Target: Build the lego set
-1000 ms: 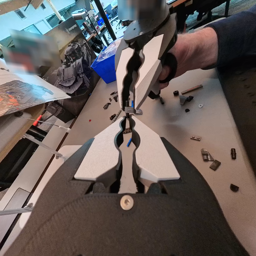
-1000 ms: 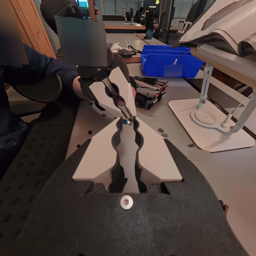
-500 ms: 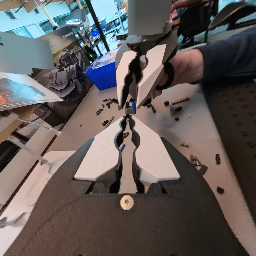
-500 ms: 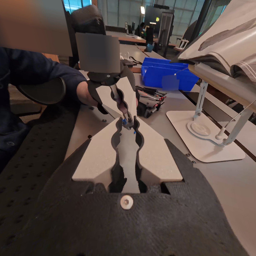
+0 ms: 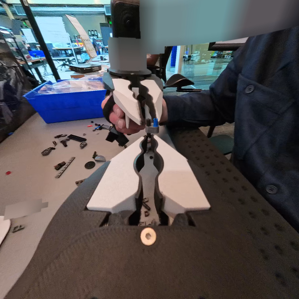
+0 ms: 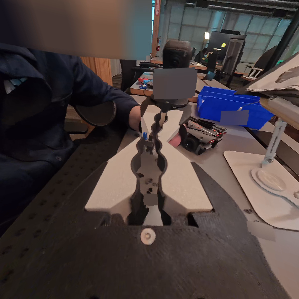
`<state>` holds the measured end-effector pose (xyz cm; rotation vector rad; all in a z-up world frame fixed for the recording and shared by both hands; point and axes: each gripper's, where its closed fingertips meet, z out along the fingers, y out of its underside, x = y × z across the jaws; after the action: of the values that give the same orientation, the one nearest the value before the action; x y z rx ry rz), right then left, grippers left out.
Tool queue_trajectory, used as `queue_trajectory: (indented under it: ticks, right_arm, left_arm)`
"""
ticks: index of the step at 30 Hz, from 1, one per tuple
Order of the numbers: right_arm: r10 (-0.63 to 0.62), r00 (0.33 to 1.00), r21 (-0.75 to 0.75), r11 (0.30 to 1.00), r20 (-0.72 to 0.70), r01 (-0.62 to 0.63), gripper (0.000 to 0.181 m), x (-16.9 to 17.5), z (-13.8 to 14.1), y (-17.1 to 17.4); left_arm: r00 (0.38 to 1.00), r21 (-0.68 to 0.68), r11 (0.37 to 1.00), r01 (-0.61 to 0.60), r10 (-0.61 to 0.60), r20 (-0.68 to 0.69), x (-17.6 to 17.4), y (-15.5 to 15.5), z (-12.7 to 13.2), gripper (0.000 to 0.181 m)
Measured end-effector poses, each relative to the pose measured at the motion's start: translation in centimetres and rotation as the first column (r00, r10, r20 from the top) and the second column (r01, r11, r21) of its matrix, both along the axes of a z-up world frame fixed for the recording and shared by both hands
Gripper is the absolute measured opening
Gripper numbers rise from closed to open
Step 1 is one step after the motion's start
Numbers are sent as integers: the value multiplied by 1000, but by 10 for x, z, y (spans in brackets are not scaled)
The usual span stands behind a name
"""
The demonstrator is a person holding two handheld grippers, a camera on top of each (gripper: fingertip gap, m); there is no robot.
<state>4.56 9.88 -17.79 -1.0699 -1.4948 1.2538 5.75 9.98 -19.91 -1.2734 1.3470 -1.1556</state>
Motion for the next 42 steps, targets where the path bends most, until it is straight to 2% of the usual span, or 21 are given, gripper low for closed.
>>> queue_trajectory:
  ticks: [6,16,20,26,37,42]
  right_arm:
    - [64,997,8,998,38,-64,7,-2,-7,-13]
    - [61,997,-26,998,35,-60,0,-1,-6,-10]
    - [82,996,-48,996,30,-81,11,-4,-6,-14]
    - [123,991,-48,992,57,-120,2,-4,-10,-21]
    - [70,997,-75,995,28,-67,1,-4,-6,-8]
    - [44,999,-88,995,12,-43,1,-4,-4,-2]
  left_arm:
    - [994,-110,989,102,-104,-14,0,-12,-5,2]
    - [995,-149,984,97,-98,4,0,-8,-6,2]
    - [991,-186,973,136,-136,11,-1,-12,-6,2]
    - [982,-229,956,184,-187,10,0,-18,-10,0]
    - [988,-250,956,152,-144,47,-1,-9,-7,0]
    - [995,-193,977,93,-84,51,-1,-2,-4,0]
